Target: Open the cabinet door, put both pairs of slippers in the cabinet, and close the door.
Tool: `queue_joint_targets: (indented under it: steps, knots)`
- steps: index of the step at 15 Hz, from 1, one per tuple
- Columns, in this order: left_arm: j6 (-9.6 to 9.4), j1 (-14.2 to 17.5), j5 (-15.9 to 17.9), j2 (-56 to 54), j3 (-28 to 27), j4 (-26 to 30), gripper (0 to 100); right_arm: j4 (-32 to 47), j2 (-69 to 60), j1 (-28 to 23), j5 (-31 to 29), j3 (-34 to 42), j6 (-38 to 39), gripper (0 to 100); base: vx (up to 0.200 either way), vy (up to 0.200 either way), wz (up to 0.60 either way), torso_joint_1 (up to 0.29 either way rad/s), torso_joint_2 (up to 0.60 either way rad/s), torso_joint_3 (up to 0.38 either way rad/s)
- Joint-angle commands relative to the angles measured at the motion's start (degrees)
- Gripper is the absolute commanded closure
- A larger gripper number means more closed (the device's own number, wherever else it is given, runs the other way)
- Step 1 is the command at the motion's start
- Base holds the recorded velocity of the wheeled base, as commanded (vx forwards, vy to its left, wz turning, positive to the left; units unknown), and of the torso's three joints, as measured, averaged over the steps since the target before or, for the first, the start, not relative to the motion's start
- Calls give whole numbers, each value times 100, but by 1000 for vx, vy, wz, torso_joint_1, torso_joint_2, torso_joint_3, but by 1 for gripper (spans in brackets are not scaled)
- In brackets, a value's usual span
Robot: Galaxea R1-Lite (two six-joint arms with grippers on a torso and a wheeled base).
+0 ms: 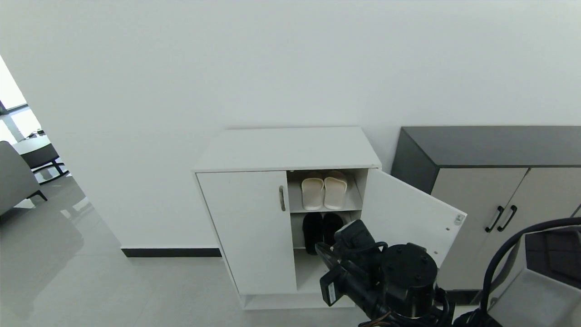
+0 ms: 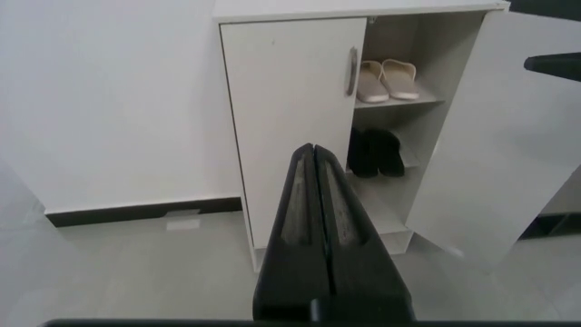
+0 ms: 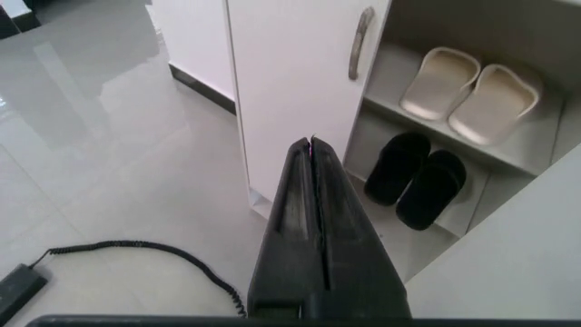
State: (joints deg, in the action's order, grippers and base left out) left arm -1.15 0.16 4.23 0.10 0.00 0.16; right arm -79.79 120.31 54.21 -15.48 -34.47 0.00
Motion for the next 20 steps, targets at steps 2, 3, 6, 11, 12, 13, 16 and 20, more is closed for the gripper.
queue_joint_targets:
  steps: [2, 3, 6, 11, 12, 13, 16, 20]
  knots:
    - [0, 2, -1, -1, 0, 2, 100, -2, 10, 2, 1, 2, 0, 100, 0, 0, 0, 295, -615, -330]
    - [0, 2, -1, -1, 0, -7, 100, -2, 10, 2, 1, 2, 0, 100, 0, 0, 0, 251, -505, -261]
    - [0, 2, -1, -1, 0, -7, 100, -1021, 116, 54, 555, 239, 18, 100, 0, 0, 0, 207, -419, -222]
    - [-8, 2, -1, -1, 0, 2, 100, -758, 230, 116, 124, -68, -290, 100, 0, 0, 0, 29, -66, -31]
    - [0, 2, -1, -1, 0, 2, 100, -90, 186, 107, -500, -534, -167, 100, 0, 0, 0, 0, 0, 0]
    - [0, 2, -1, -1, 0, -7, 100, 578, -7, 90, -623, -762, 193, 100, 0, 0, 0, 0, 0, 0]
    - [-8, 2, -1, -1, 0, -7, 100, 3769, -1132, 54, -631, -1501, 1239, 100, 0, 0, 0, 0, 0, 0]
    - [-8, 2, -1, -1, 0, 2, 100, 5061, -227, -455, -1326, -3434, 2487, 100, 0, 0, 0, 0, 0, 0]
